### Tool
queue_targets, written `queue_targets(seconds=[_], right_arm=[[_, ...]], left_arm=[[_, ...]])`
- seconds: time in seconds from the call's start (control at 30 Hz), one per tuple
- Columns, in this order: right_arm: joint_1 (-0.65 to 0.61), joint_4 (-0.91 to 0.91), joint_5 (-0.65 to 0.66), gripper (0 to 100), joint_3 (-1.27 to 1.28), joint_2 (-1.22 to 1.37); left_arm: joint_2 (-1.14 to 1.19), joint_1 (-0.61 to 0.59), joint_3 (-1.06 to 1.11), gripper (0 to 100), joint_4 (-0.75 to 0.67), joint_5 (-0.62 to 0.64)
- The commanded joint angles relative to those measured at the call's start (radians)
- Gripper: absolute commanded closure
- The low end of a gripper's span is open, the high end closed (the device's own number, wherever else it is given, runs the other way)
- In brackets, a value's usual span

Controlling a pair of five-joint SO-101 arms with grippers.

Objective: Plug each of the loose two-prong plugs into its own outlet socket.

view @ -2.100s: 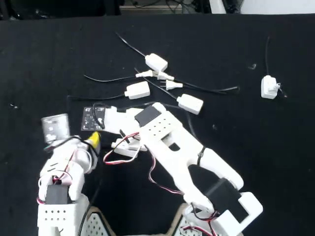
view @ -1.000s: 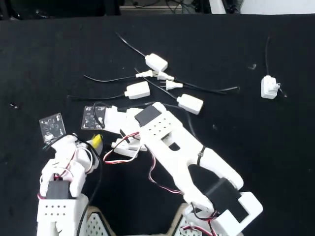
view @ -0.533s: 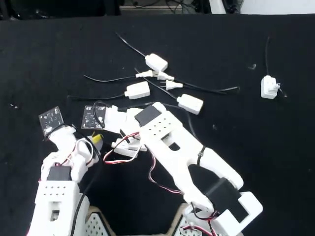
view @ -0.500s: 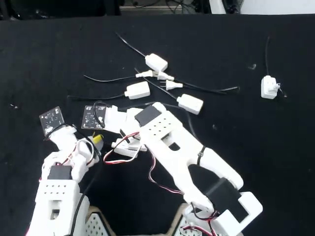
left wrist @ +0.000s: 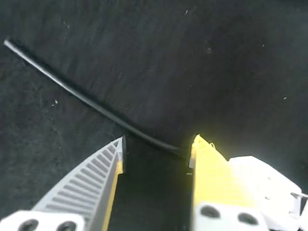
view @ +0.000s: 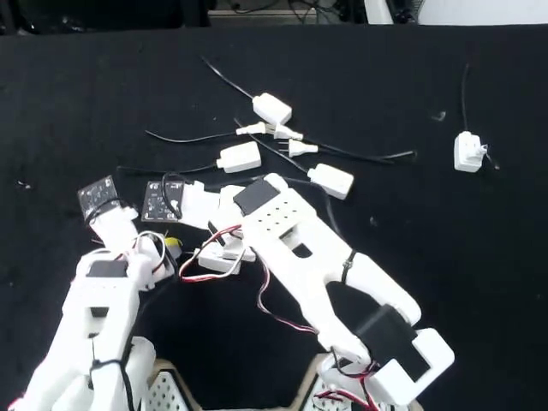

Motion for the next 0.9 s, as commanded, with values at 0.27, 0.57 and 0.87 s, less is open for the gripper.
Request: queue_targets(seconds=[0.27, 0.57, 0.87], right_arm=[[-0.006, 0.057, -0.04, 98.8, -0.024, -0.027], [-0.094, 0.178, -0.037, 98.8, -0.082, -0.205], [-0.092, 0.15, 0.02, 98.8, -0.061, -0.208]], left_arm=[[0.11, -0.088, -0.105, 77, 0.149, -0.141], [0.11, -0.085, -0.105, 77, 0.149, -0.137], [0.11, -0.085, -0.105, 77, 0.149, -0.138]])
